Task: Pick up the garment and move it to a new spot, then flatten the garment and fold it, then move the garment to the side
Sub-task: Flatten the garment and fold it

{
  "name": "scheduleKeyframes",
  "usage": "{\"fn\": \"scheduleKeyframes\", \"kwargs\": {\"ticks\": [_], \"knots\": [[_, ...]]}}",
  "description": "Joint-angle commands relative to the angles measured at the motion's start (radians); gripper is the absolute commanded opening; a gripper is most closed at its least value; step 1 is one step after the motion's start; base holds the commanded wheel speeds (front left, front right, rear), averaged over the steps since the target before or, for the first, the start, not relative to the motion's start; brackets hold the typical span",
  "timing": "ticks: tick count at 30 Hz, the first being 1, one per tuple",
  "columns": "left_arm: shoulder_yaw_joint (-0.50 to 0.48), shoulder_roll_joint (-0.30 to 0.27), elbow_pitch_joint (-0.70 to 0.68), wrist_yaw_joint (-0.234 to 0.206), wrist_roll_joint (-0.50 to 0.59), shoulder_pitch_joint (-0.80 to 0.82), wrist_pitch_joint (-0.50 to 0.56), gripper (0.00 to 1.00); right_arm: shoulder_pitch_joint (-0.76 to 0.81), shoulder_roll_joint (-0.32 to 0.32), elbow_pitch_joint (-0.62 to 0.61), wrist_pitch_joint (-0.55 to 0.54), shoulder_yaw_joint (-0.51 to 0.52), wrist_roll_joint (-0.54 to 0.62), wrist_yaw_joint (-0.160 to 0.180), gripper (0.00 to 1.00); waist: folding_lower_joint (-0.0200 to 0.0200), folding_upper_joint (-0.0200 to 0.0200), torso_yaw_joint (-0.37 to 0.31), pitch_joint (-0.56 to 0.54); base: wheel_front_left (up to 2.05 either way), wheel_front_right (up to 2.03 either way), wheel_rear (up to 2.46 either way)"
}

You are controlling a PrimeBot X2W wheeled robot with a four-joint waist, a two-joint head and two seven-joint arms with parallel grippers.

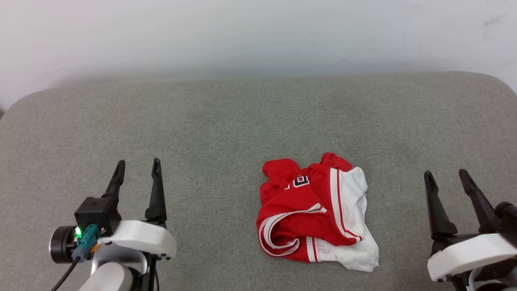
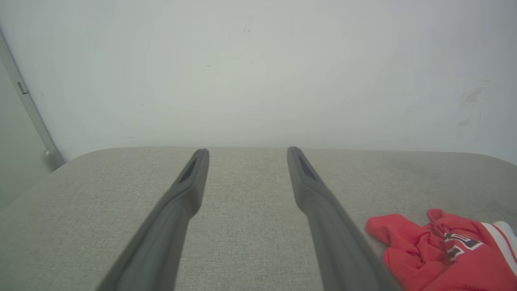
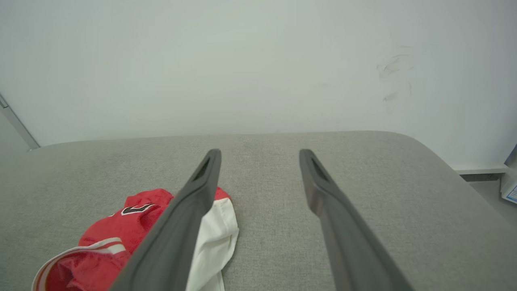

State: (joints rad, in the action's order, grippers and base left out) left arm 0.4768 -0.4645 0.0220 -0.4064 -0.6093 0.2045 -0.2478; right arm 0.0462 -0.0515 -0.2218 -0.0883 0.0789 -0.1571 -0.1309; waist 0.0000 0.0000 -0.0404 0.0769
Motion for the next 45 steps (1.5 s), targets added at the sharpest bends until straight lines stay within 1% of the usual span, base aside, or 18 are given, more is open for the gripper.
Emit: {"fn": "scheduleKeyframes", "kwargs": {"ticks": [1,4,7,11,14,18,22,27,28,32,33,34,35,39,40,41,42,45], "knots": [[-0.008,-0.012,-0.012,-0.003,0.006,-0.019,-0.006,1.0,0.011,0.002,0.011,-0.01,0.012,-0.001,0.0,1.0,0.0,0.0,0.006,-0.003,0.0,0.0,0.0],[-0.007,-0.018,-0.034,-0.005,0.015,-0.035,-0.009,1.0,0.015,0.002,0.038,-0.044,0.039,-0.023,0.0,1.0,0.0,0.0,0.015,-0.008,0.0,0.0,0.0],[0.004,-0.015,-0.057,-0.002,0.024,-0.031,-0.008,1.0,0.012,0.001,0.088,-0.137,0.078,-0.047,0.0,1.0,0.0,0.0,0.028,-0.009,0.0,0.0,0.0],[0.018,-0.005,-0.084,0.0,0.036,-0.005,-0.007,1.0,-0.03,-0.05,0.162,-0.309,0.09,-0.107,0.0,1.0,0.0,0.0,0.054,0.006,0.0,0.0,0.0],[0.029,0.007,-0.098,0.007,0.043,0.013,-0.008,1.0,-0.064,-0.095,0.208,-0.44,0.069,-0.152,0.0,1.0,0.0,0.0,0.08,0.028,0.0,0.0,0.0],[0.049,0.027,-0.109,0.02,0.055,0.047,-0.01,1.0,-0.127,-0.144,0.243,-0.565,0.026,-0.199,0.0,1.0,0.0,0.0,0.122,0.075,0.0,0.0,0.0],[0.06,0.054,-0.103,0.036,0.065,0.081,-0.011,1.0,-0.205,-0.181,0.296,-0.618,-0.032,-0.227,0.0,1.0,0.0,0.0,0.154,0.124,0.0,0.0,0.0],[0.064,0.078,-0.079,0.055,0.071,0.112,-0.014,1.0,-0.29,-0.218,0.398,-0.634,-0.1,-0.259,0.0,1.0,0.0,0.0,0.176,0.168,0.0,0.0,0.0],[0.064,0.078,-0.079,0.055,0.071,0.112,-0.014,1.0,-0.29,-0.218,0.398,-0.634,-0.1,-0.259,0.0,1.0,0.0,0.0,0.176,0.168,0.0,0.0,0.0],[0.067,0.089,-0.059,0.07,0.078,0.12,-0.016,1.0,-0.308,-0.221,0.498,-0.677,-0.156,-0.277,0.0,1.0,0.0,0.0,0.183,0.183,0.0,0.0,0.0],[0.067,0.092,-0.055,0.07,0.078,0.12,-0.016,1.0,-0.306,-0.215,0.517,-0.686,-0.165,-0.287,0.0,0.84,0.0,0.0,0.183,0.183,0.0,0.0,0.0],[0.067,0.095,-0.052,0.072,0.078,0.119,-0.017,1.0,-0.307,-0.213,0.528,-0.69,-0.175,-0.288,0.0,0.26,0.0,0.0,0.182,0.184,0.0,0.0,0.0],[0.068,0.099,-0.049,0.075,0.08,0.119,-0.017,1.0,-0.313,-0.213,0.535,-0.689,-0.181,-0.293,0.0,0.0,0.0,0.0,0.181,0.185,0.0,0.0,0.0],[0.058,0.102,-0.037,0.077,0.083,0.115,-0.018,1.0,-0.36,-0.231,0.496,-0.645,-0.199,-0.29,0.0,0.0,0.0,0.0,0.162,0.18,0.0,0.0,0.0],[0.055,0.102,-0.036,0.079,0.085,0.109,-0.018,1.0,-0.395,-0.253,0.46,-0.612,-0.193,-0.275,0.001,0.0,0.0,0.0,0.148,0.177,0.0,0.0,0.0],[0.055,0.102,-0.036,0.079,0.085,0.109,-0.018,1.0,-0.395,-0.253,0.46,-0.612,-0.193,-0.275,0.001,0.0,0.0,0.0,0.148,0.177,0.0,0.0,0.0],[0.049,0.096,-0.032,0.082,0.085,0.103,-0.018,1.0,-0.421,-0.27,0.428,-0.582,-0.185,-0.253,0.0,0.0,0.0,0.0,0.13,0.172,0.0,0.0,0.0],[0.045,0.093,-0.032,0.082,0.086,0.098,-0.018,1.0,-0.435,-0.278,0.41,-0.567,-0.161,-0.241,0.0,0.0,0.0,0.0,0.113,0.168,0.0,0.0,0.0]]}}
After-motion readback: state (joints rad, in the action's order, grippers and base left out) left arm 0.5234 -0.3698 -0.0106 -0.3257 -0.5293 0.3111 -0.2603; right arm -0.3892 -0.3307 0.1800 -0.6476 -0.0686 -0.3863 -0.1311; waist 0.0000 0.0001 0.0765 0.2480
